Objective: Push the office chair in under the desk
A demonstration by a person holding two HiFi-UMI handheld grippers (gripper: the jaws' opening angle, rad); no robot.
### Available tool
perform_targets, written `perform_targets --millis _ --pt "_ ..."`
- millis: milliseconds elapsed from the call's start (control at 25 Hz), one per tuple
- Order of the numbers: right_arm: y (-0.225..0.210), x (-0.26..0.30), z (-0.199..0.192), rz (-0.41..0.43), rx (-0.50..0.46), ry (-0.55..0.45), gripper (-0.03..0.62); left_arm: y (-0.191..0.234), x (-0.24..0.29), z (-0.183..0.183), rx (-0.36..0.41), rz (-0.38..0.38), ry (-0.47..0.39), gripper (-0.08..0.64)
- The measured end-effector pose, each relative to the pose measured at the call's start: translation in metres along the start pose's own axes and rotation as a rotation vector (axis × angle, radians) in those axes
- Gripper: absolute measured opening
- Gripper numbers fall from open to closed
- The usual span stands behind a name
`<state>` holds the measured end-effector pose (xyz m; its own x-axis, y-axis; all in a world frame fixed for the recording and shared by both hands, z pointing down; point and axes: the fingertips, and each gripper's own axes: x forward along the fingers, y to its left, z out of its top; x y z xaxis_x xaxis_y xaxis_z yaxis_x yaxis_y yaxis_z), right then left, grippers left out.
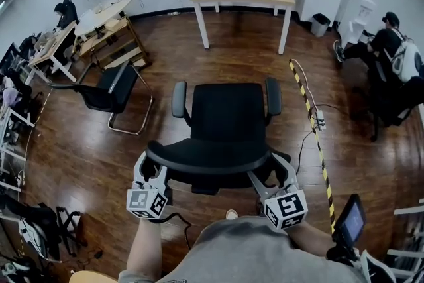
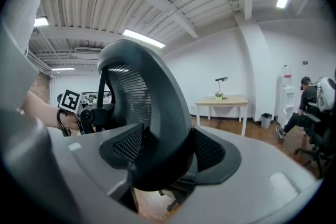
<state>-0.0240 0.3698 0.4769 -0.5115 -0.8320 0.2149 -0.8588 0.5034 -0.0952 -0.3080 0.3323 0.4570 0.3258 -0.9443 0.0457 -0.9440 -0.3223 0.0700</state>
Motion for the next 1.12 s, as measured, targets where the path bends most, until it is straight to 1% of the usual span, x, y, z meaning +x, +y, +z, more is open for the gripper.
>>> perform_targets --millis 160,520,600,640,720,840,960,1120 --pt "0.008 0.002 0.0 -0.028 0.006 -0.005 0.302 0.007 0.003 0.005 0.003 -0.019 0.0 0.25" --pt "0.017 0.006 -0.003 -0.056 0.008 -0.002 0.302 0.017 0.004 0.003 0.003 -0.067 0.001 0.249" --pt "0.019 0.006 -0.003 -0.057 0.005 0.0 0.302 0.022 0.001 0.006 -0.029 -0.085 -0.009 0.241" --pt "0.02 0.007 -0.002 -0.057 0.003 0.0 0.302 0.025 -0.001 0.007 -0.053 -0.094 -0.019 0.221" --pt "0.022 0.007 -0.002 -0.057 0.003 -0.004 0.302 0.03 -0.001 0.007 -0.082 -0.119 -0.016 0.233" --pt "0.024 0.01 -0.001 -0.061 0.008 -0.004 0.302 0.033 0.007 0.002 -0.101 -0.176 0.011 0.241" --pt "0.028 0.012 -0.002 -0.058 0.014 0.0 0.302 0.037 0.011 0.0 -0.129 -0.216 0.024 0.25" --pt "0.028 0.012 -0.002 -0.062 0.027 -0.01 0.302 0.036 0.015 0.001 -0.134 -0.227 0.031 0.25"
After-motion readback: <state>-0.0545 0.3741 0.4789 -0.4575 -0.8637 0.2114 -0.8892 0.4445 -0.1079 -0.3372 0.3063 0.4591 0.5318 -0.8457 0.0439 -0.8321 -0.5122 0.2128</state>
